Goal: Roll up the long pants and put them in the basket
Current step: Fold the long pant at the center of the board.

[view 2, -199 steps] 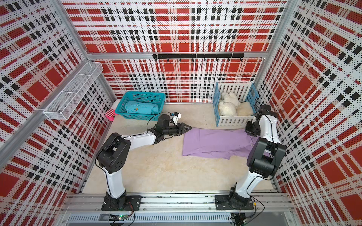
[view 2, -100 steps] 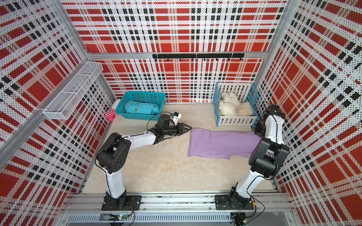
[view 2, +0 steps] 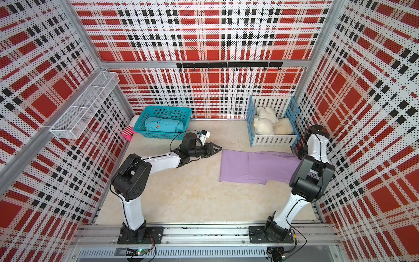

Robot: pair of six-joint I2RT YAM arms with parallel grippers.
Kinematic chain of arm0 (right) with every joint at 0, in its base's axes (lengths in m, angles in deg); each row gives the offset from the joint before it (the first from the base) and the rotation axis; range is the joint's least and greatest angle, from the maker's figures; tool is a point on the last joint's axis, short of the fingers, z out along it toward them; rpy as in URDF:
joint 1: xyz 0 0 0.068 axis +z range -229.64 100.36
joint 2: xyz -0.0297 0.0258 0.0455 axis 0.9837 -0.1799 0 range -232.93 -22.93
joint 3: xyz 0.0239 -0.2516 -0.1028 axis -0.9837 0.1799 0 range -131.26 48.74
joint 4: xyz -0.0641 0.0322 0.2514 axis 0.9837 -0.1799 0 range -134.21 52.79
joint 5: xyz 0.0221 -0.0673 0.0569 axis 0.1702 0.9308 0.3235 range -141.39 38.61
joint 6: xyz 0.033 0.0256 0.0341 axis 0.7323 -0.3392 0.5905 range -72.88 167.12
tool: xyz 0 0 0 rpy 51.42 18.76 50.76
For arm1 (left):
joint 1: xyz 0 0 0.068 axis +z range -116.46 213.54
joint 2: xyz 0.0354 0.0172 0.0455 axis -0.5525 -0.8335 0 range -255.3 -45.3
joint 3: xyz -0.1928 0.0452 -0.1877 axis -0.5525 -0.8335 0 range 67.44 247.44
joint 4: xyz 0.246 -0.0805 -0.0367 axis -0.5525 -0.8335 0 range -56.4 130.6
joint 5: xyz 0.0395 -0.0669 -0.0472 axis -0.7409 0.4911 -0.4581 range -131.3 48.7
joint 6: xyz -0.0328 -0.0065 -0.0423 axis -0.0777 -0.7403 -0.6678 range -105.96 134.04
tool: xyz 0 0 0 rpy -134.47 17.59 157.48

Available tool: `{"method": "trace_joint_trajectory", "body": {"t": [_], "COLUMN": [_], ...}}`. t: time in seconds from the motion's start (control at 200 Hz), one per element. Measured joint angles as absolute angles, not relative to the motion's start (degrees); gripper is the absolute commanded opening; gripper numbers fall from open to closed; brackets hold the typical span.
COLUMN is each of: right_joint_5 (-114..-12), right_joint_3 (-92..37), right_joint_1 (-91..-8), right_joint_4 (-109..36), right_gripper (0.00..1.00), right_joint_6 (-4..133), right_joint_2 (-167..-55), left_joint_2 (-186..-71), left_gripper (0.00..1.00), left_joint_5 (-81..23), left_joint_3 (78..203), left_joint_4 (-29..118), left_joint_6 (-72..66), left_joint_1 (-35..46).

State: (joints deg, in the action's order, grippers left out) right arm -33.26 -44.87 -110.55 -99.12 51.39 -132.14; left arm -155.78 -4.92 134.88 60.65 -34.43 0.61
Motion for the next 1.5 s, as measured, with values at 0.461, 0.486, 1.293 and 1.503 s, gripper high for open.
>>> {"method": "trace_joint_trajectory", "body": {"t": [0.461, 0.486, 1.293, 1.503], "right_joint_5": [-28.4, -28.2, -24.9, -26.1], "right_joint_3": [-40.4, -40.2, -36.6, -36.7], "right_joint_1": [-110.6, -110.6, -109.7, -106.3], "right_joint_4": [-91.2, -90.6, -83.4, -84.5], "right_gripper": [0.0, 0.0, 0.42, 0.42], "right_joint_6": [50.0, 49.7, 48.3, 49.8], "right_joint_2": [-135.0, -135.1, -131.1, -124.2], "left_joint_2": [-163.9, -163.9, -177.3, -181.6], "left_gripper": [0.46, 0.46, 0.45, 0.43], "left_joint_5": [-3.9, -3.9, -2.2, -1.8], "left_joint_3": [139.2, 139.2, 151.3, 155.3], "left_joint_4": [60.6, 60.5, 59.8, 59.8], "left_joint_6": [-34.6, -34.6, -36.1, -37.9], "left_joint_1": [-4.4, -4.6, -5.8, -6.1]}}
